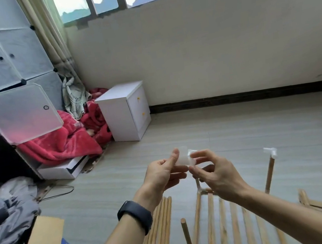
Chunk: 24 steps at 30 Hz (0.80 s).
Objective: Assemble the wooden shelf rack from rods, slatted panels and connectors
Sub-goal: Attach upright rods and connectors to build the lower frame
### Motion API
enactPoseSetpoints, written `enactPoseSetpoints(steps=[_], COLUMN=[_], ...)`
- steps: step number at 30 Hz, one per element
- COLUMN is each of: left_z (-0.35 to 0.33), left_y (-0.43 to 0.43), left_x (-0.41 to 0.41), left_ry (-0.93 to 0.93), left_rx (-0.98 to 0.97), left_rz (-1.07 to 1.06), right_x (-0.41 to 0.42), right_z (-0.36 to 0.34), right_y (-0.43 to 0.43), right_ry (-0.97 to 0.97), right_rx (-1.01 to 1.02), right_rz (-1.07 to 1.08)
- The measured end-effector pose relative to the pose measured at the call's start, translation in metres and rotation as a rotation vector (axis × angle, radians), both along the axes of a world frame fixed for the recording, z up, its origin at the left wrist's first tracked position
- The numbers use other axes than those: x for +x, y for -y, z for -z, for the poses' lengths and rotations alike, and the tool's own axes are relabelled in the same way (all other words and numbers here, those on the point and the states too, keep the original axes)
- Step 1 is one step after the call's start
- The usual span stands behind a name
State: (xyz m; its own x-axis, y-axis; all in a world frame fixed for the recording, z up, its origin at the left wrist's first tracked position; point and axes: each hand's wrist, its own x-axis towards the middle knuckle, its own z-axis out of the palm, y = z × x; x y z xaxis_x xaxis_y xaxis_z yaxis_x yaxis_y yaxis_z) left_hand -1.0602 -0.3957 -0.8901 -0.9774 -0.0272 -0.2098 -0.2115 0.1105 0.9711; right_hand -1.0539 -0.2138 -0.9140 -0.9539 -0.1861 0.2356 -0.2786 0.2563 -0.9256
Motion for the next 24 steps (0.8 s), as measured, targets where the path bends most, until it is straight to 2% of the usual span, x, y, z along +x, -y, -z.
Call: enactPoseSetpoints(steps=[4, 8, 12, 14, 18, 21, 24], left_z=[0.003, 0.028, 0.056, 0.064, 0.071, 0.075, 0.083], left_y=[-0.005, -0.002, 0.012, 0.014, 0.025, 0.039, 0.044], left_x=[-0.009, -0.016, -0.017, -0.014, -0.012, -0.010, -0.012], left_ry=[0.023, 0.082, 0.132, 0.138, 0.100, 0.118, 0.111], left_rx=[-0.083, -0.021, -0.109, -0.147, -0.316, -0.290, -0.276], left_rz=[0.035, 0.045, 0.126, 0.140, 0.147, 0.190, 0.194], right_x=[-0.009, -0.020, -0.020, -0.016, -0.012, -0.015, -0.017], right_z=[0.008, 0.026, 0.048, 0.058, 0.066, 0.067, 0.073], right_y=[-0.005, -0.007, -0.001, 0.006, 0.014, 0.017, 0.022], right_ry=[0.044, 0.187, 0.332, 0.445, 0.585, 0.623, 0.692], right_rx=[0.046, 0.007, 0.209, 0.239, 0.126, 0.030, 0.057], right_rz=[0.003, -0.007, -0.105, -0.157, -0.188, -0.283, -0.352])
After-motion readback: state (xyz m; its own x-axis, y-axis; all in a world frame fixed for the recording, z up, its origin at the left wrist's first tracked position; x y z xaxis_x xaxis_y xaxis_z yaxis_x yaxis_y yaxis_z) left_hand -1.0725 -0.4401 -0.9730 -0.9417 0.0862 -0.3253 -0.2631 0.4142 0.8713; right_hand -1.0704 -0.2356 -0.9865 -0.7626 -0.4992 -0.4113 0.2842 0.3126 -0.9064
